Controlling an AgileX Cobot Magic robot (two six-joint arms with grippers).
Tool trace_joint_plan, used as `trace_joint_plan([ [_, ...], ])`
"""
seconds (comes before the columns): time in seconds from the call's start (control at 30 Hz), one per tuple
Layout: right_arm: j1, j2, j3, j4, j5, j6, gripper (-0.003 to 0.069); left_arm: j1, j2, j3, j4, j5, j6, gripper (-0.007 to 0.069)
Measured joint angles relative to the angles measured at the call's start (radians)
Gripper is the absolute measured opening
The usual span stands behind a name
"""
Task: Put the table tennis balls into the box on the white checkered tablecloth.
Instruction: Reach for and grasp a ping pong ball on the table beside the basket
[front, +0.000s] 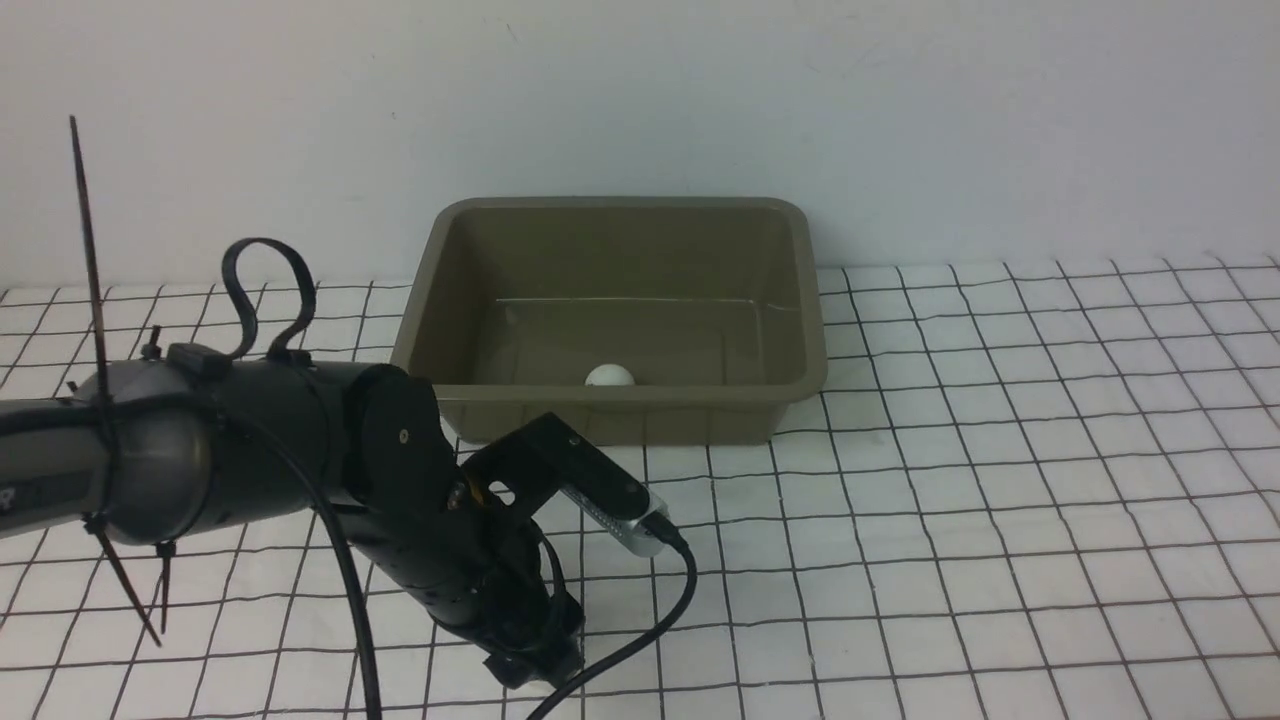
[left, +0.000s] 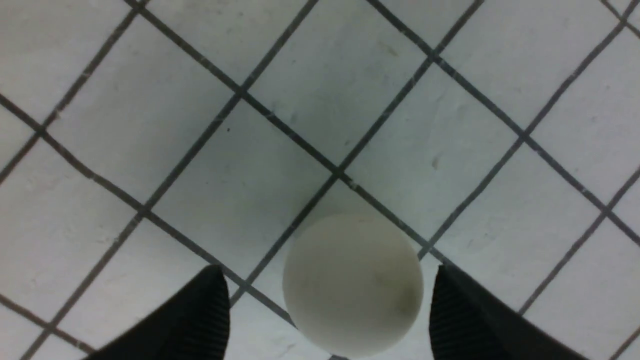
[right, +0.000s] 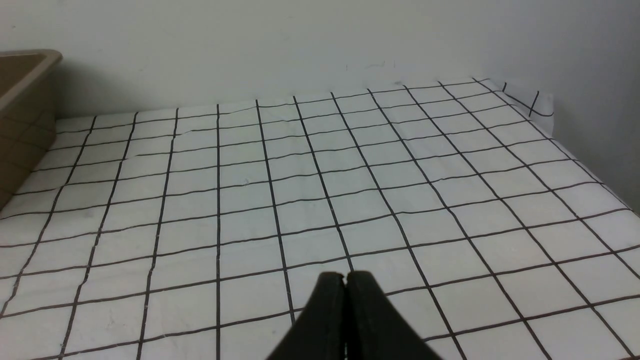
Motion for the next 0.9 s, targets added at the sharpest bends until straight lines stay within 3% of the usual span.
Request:
trace_joint_plan([
  [0.5,0.000,0.000,0.000,0.000,-0.001,0.000,-0.0010,0.000,0.070,0.000,-0.066,-0.026,0.004,0.0477],
  [0.67,0.000,0.000,0.000,0.000,-0.001,0.000,-0.0010,0.000,0.076,0.000,-0.081,-0.026,0.004,0.0352],
  [0.9,0.000,0.000,0.000,0.000,-0.001,0.000,-0.0010,0.000,0.067,-0.031,-0.096,0.064,0.004,0.0352],
])
